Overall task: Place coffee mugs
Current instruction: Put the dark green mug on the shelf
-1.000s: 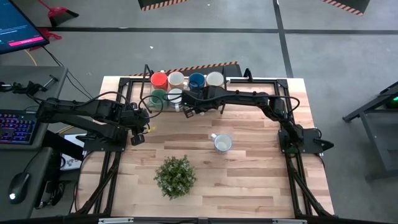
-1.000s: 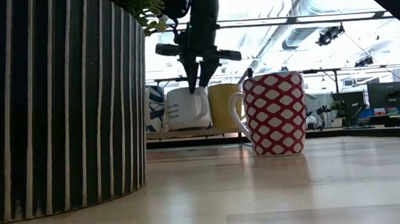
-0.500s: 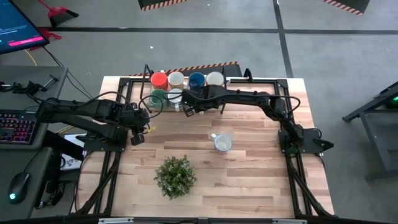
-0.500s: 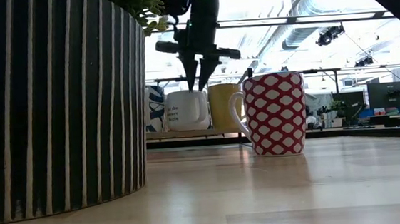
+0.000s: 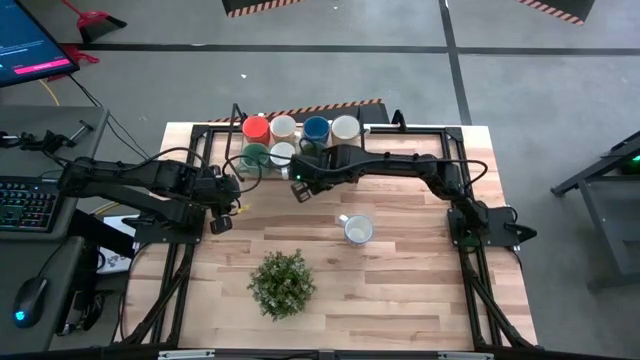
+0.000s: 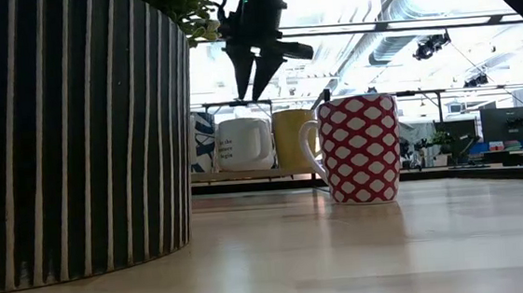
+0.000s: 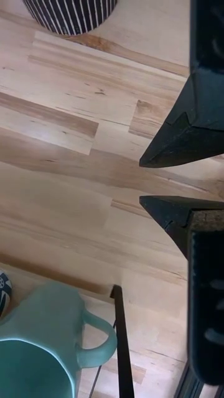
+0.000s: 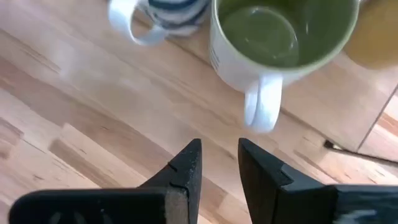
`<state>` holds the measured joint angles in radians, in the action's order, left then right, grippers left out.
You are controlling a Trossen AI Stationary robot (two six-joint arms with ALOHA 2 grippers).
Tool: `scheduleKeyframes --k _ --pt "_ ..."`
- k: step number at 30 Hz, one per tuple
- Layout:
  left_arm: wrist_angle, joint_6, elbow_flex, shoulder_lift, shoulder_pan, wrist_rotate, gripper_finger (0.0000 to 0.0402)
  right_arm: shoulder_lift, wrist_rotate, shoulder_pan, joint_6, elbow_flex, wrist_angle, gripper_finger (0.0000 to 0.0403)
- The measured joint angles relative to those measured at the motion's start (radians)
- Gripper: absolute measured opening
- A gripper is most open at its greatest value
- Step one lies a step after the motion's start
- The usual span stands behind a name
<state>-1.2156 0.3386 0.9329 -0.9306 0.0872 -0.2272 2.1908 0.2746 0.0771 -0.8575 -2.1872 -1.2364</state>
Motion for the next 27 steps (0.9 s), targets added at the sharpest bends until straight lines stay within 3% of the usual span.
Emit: scheduleKeyframes --k 15,27 --pt "0.002 0.000 0.000 0.000 -0.001 0.000 0.0074 0.002 0.024 -0.012 -0.014 0.109 -0.038 0.0013" --pt "0.002 0.016 0.000 0.000 -0.001 0.000 0.0074 0.001 0.104 0.009 0.002 0.109 -0.049 0.0000"
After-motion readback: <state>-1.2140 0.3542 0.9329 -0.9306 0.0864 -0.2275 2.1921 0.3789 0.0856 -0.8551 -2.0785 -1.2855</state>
